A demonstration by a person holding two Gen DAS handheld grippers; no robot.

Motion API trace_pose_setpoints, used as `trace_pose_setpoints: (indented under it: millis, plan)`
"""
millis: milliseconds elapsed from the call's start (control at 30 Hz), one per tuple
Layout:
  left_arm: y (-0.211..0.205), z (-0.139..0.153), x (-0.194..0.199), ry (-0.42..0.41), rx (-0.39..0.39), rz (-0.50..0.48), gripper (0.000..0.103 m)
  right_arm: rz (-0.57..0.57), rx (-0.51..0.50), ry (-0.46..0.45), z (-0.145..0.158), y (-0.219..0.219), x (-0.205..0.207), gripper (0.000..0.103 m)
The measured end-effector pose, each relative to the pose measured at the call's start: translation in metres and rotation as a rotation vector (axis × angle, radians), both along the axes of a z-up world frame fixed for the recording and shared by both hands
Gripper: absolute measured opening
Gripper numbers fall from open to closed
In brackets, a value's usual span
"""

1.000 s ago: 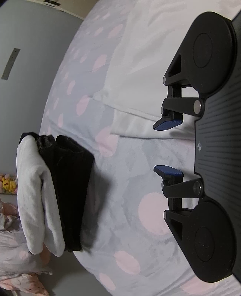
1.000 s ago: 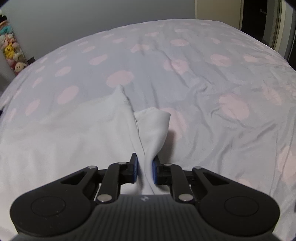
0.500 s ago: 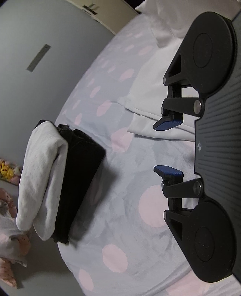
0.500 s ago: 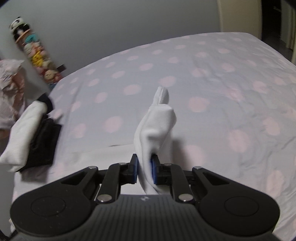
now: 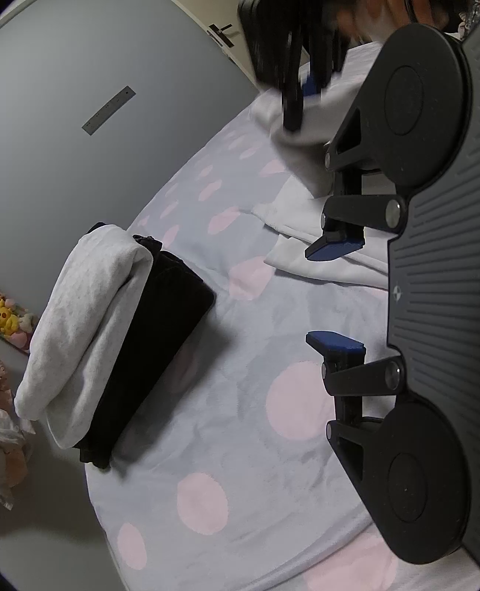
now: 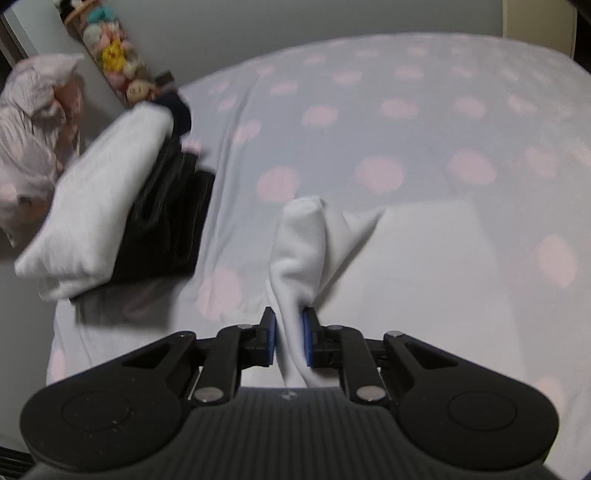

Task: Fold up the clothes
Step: 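Grasp the folded shirt edge with the right gripper and lift it, then fold the shirt in half with the right gripper and release it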

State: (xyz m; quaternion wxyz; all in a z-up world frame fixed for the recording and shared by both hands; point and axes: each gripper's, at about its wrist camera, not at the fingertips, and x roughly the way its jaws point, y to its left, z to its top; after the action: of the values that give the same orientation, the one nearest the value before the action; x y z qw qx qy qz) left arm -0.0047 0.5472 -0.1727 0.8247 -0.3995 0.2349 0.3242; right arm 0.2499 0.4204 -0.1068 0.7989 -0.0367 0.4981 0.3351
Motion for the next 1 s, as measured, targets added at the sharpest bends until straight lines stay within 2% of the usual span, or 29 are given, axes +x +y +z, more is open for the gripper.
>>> trace_pose_setpoints:
  millis: [333, 433, 533, 667, 800, 933, 1000]
  plan:
    - [0.005, -0.006, 0.003, -0.018, -0.036, -0.033, 0.048, 0.077, -0.085, 0.067, -0.057, 0.039, -0.014, 0.019]
    - [0.004, -0.006, 0.004, -0.015, -0.039, -0.040, 0.048, 0.118, -0.093, 0.052, -0.061, 0.039, -0.018, 0.026]
    - [0.002, -0.006, 0.006, -0.012, -0.043, -0.048, 0.048, 0.165, -0.063, 0.027, -0.048, 0.032, -0.022, 0.035]
    - [-0.003, -0.004, 0.006, -0.011, -0.044, -0.059, 0.048, 0.219, 0.008, -0.032, -0.014, 0.003, -0.030, 0.039]
    - [-0.016, 0.008, 0.003, -0.030, -0.041, -0.072, 0.048, 0.229, 0.086, -0.087, 0.014, -0.048, -0.033, 0.044]
    - [-0.030, 0.013, -0.003, -0.055, -0.079, -0.083, 0.051, 0.216, 0.102, -0.149, 0.015, -0.120, -0.036, 0.047]
    - [-0.039, 0.014, -0.007, -0.052, -0.096, -0.093, 0.054, 0.203, 0.088, -0.171, 0.005, -0.155, -0.039, 0.048]
